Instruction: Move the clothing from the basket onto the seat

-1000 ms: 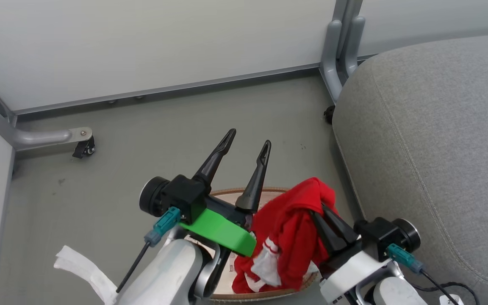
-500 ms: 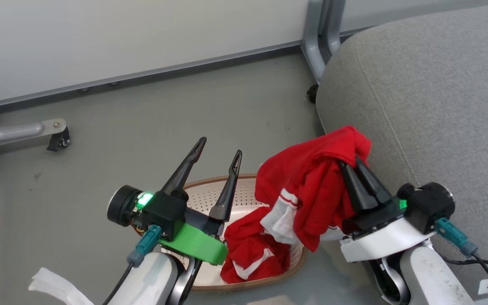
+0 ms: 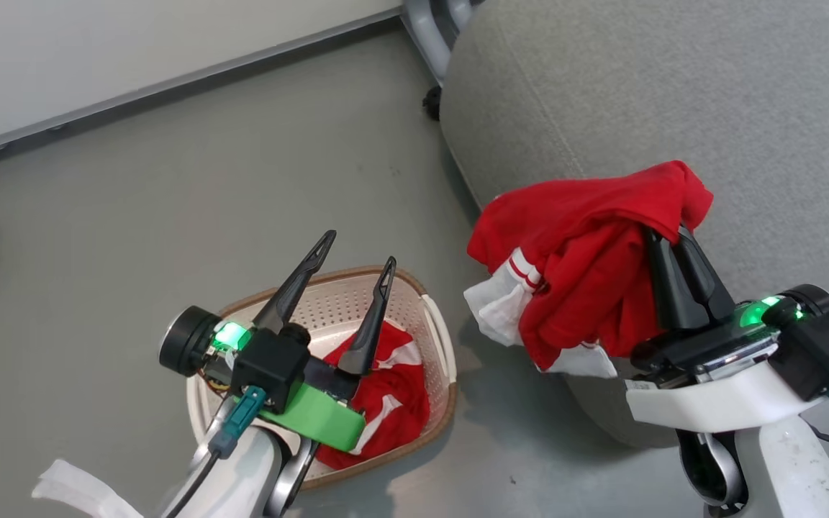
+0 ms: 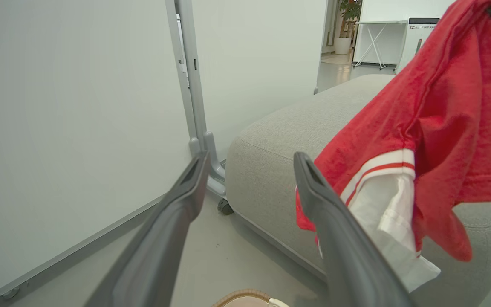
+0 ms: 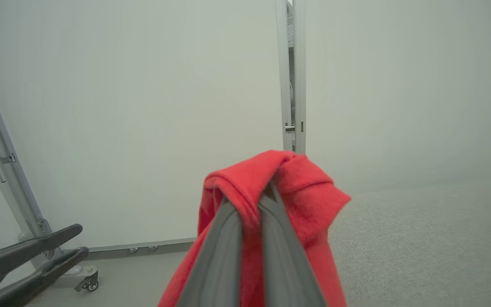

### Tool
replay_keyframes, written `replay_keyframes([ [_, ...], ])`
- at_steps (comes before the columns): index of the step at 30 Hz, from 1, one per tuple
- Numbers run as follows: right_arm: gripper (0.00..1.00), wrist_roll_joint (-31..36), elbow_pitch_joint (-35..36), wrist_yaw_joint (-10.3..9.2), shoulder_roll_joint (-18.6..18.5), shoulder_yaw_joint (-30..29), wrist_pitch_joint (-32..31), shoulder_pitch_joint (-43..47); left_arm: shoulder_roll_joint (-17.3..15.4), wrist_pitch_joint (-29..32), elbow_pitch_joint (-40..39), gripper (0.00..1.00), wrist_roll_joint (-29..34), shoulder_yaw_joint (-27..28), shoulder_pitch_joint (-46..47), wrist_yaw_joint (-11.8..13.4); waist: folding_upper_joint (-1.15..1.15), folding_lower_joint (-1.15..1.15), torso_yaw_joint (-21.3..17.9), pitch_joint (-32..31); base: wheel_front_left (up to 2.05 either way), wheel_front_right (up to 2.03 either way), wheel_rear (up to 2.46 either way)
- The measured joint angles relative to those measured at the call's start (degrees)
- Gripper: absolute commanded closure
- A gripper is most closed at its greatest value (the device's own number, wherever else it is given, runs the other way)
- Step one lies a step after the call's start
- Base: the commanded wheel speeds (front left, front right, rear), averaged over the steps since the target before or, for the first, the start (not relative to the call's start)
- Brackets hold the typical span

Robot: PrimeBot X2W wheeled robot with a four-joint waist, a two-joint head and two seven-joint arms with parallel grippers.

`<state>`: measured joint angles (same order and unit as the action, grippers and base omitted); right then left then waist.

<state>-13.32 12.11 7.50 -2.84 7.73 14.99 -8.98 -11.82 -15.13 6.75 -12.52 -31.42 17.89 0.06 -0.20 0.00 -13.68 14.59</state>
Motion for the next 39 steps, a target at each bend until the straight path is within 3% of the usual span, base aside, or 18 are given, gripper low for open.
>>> replay_keyframes([
  [9,1.0,-2.88,4.22,0.0,-0.03,-2.33,0.0,2.69,0.19,0.01,1.38,0.0,2.07,-1.14,2.46,-2.27,0.0,0.0,-7.47,3.5,0.0,0.0,0.0],
  [14,1.0,-4.16,7.03,0.0,-0.01,-3.03,0.0,3.21,0.22,0.0,1.41,0.0,2.52,-1.31,3.42,-2.67,0.0,0.0,-9.62,6.27,0.0,0.0,0.0],
  [16,1.0,-8.48,8.32,0.01,0.02,-4.33,0.0,3.02,0.02,0.0,1.29,0.0,2.74,-1.43,3.72,-2.86,0.0,0.0,-10.13,7.7,0.0,0.0,0.0],
  [24,1.0,-11.92,9.51,0.01,-0.51,-10.04,0.02,-11.78,-1.02,0.78,0.87,0.0,3.59,-2.65,6.67,-3.88,0.0,0.0,-10.5,14.51,0.0,0.0,0.0],
  [29,1.0,-17.52,5.33,0.01,-7.9,-16.94,-1.34,-27.59,-1.25,1.2,0.01,0.0,4.6,-3.66,9.4,-4.61,0.0,0.01,-9.28,19.67,0.0,0.0,0.0],
  [34,1.0,-24.46,-4.83,0.0,-15.25,-27.41,-7.53,-46.42,-1.57,1.09,-0.42,0.0,5.0,-3.54,11.48,-4.67,0.0,0.01,-6.65,24.08,0.0,0.0,0.0],
  [39,1.0,-21.38,-16.97,0.0,-22.34,-31.76,-9.67,-55.58,-1.23,0.64,-0.83,0.0,5.0,-3.75,12.67,-4.67,0.0,0.01,-2.63,27.41,0.0,0.0,0.0],
])
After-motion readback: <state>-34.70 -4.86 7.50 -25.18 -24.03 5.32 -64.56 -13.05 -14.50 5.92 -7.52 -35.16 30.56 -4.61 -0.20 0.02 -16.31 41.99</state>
